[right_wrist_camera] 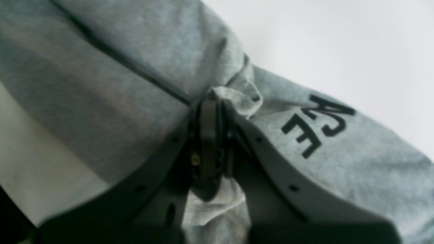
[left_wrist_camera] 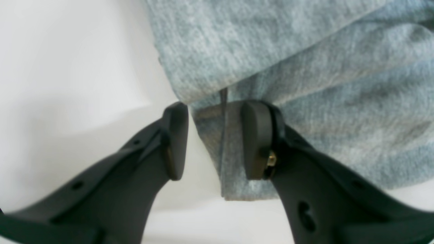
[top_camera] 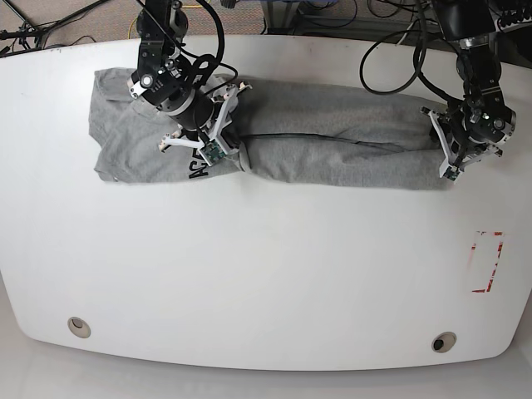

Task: Fold the T-shirt properly
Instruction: 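Push the shirt fabric toward the left gripper with the right gripper, then pull the right gripper back to the shirt end and smooth it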

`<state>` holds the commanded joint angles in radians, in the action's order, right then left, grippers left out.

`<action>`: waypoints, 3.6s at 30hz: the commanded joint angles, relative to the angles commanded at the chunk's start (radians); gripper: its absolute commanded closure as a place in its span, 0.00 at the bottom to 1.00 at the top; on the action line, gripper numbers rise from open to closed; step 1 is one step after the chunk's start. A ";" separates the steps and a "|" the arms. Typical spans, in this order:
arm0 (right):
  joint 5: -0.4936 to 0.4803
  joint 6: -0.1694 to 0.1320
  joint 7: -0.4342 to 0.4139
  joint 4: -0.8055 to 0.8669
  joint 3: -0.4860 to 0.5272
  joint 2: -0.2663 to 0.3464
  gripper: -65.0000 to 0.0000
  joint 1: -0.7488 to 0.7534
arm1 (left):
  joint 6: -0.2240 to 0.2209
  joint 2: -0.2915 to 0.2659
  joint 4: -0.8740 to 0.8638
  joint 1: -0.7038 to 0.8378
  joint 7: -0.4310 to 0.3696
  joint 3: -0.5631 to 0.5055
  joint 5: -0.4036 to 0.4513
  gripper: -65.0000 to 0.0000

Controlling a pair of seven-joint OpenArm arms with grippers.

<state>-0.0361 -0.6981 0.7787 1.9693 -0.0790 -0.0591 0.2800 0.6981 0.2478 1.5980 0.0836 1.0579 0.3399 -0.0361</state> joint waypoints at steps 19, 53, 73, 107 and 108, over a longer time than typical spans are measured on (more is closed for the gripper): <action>0.000 0.000 0.091 0.064 0.031 -0.008 0.48 0.037 | 0.000 0.000 0.000 -0.002 0.000 0.000 0.000 0.61; -0.226 0.000 0.264 0.034 -0.384 0.089 0.81 -0.046 | 0.000 0.015 -0.054 -0.002 -0.002 0.005 -0.002 0.61; -0.249 0.000 0.155 -0.072 -0.009 -0.006 0.81 -0.037 | 0.000 0.015 -0.046 -0.002 -0.002 0.005 -0.002 0.61; -0.158 0.000 0.147 -0.175 -0.368 0.186 0.81 -0.115 | 0.000 0.043 -0.052 0.000 -0.002 0.005 -0.002 0.61; -0.158 0.000 0.144 -0.210 -0.381 0.199 0.81 -0.123 | 0.000 0.043 -0.054 0.000 -0.002 0.005 -0.002 0.61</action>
<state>-0.1941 -0.6981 0.9229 1.7591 -0.4595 0.1404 0.1573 0.6981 0.2908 1.5443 0.0836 1.0564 0.3445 -0.0376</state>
